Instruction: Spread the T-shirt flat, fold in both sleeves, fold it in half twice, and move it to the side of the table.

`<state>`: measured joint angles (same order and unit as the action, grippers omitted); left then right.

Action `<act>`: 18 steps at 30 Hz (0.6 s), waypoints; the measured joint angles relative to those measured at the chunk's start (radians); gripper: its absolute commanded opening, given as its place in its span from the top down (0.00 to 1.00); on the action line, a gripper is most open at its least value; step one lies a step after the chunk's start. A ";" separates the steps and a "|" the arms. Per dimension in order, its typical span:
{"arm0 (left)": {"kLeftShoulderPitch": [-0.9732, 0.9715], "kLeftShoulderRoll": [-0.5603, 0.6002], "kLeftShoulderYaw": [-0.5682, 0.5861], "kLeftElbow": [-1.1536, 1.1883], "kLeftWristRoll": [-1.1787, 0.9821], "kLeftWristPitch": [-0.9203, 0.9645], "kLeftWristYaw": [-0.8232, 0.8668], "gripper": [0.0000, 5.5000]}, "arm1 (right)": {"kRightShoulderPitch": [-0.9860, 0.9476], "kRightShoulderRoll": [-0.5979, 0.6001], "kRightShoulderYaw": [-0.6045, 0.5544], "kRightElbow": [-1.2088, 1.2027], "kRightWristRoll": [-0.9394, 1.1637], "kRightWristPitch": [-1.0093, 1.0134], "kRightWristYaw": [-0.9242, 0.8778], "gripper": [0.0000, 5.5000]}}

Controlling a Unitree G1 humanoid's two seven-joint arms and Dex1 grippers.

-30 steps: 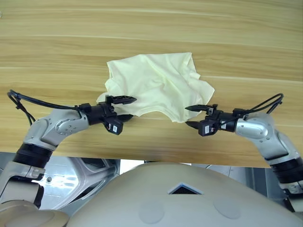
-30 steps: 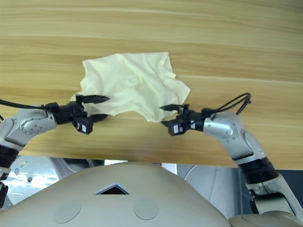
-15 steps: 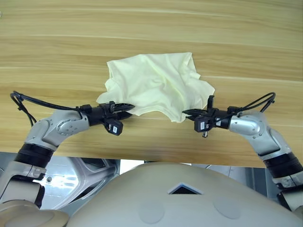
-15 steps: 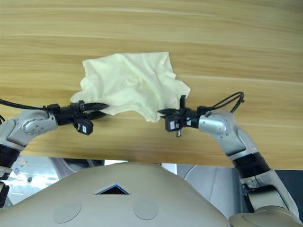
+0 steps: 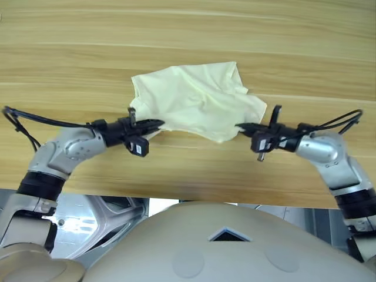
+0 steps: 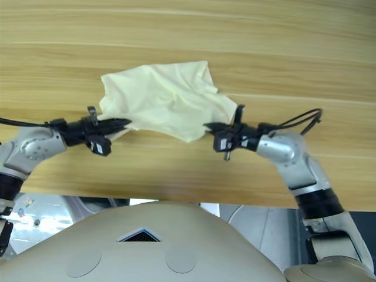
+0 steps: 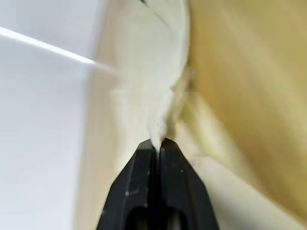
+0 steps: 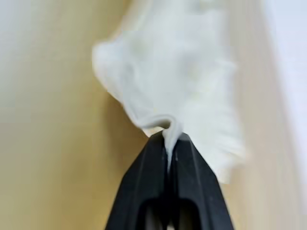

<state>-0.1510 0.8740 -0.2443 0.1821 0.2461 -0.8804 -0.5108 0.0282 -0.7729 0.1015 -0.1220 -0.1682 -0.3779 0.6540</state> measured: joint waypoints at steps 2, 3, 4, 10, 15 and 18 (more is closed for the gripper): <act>-0.137 0.023 0.068 0.051 -0.095 -0.014 -0.009 1.00 | -0.099 0.012 -0.089 0.013 0.042 0.004 -0.064 1.00; -0.203 0.030 0.096 0.069 -0.151 -0.013 -0.021 1.00 | -0.153 0.021 -0.123 0.021 0.065 0.004 -0.096 1.00; -0.256 0.032 0.118 0.080 -0.213 -0.012 -0.034 1.00 | -0.199 0.029 -0.156 0.032 0.078 0.005 -0.125 1.00; -0.417 0.057 0.216 0.118 -0.481 0.012 -0.180 1.00 | -0.322 0.040 -0.294 0.023 0.212 -0.003 -0.172 1.00; -0.287 0.098 0.256 -0.041 -0.849 0.134 -0.464 1.00 | -0.213 -0.004 -0.315 -0.043 0.404 -0.053 0.013 1.00; -0.122 0.124 0.350 -0.227 -1.172 0.297 -0.744 1.00 | -0.044 -0.041 -0.315 -0.119 0.604 -0.138 0.241 1.00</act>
<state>-0.2732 0.9985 0.1061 -0.0444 -0.9257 -0.5835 -1.2549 -0.0157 -0.8144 -0.2134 -0.2405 0.4355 -0.5155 0.8952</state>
